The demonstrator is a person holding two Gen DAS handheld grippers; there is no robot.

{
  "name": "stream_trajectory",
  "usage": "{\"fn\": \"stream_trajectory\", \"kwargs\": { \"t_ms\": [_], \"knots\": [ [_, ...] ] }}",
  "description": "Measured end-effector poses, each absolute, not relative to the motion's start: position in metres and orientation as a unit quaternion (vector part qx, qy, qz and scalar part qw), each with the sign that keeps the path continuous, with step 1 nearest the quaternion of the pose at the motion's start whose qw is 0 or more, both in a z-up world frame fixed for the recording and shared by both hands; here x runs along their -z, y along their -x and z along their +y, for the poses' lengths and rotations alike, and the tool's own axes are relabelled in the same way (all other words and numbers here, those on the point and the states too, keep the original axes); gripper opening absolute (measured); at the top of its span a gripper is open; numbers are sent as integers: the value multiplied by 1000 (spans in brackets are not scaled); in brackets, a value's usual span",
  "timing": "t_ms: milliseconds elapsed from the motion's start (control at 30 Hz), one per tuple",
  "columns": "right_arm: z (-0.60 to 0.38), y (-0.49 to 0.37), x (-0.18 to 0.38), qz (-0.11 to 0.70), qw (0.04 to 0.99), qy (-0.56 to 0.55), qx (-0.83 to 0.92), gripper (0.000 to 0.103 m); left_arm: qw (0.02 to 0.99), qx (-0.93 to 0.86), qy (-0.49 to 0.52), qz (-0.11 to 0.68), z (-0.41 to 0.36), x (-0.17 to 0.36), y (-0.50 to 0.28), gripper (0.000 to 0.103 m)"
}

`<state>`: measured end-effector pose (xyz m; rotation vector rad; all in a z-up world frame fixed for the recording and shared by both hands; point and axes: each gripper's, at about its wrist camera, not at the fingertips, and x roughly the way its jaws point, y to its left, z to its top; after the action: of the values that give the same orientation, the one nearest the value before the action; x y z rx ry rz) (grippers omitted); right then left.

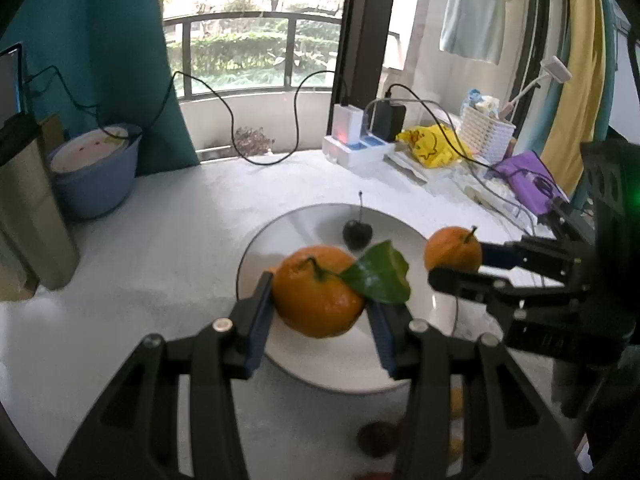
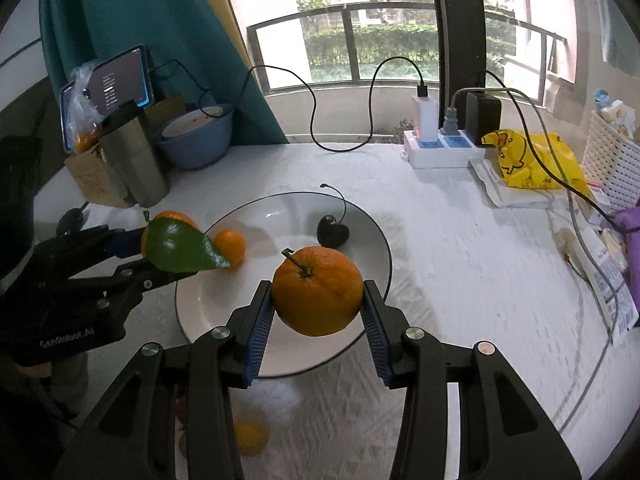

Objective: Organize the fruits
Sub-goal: 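Carry the leafy orange onto the plate with the left tool while the right tool releases its orange there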

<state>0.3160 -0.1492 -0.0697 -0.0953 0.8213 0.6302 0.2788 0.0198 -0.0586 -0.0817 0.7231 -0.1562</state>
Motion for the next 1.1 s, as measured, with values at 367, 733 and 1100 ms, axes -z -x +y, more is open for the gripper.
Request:
{"fn": "stream_trajectory", "kwargs": {
  "t_ms": [367, 733, 1100],
  "knots": [
    [-130, -346, 84, 396, 868, 67, -293, 46, 928, 76, 42, 361, 24, 72, -322, 46],
    [-112, -358, 99, 393, 872, 117, -268, 46, 920, 69, 53, 383, 30, 87, -344, 46],
    [-110, -362, 102, 393, 874, 121, -260, 48, 909, 57, 68, 408, 33, 93, -351, 47]
  ]
}}
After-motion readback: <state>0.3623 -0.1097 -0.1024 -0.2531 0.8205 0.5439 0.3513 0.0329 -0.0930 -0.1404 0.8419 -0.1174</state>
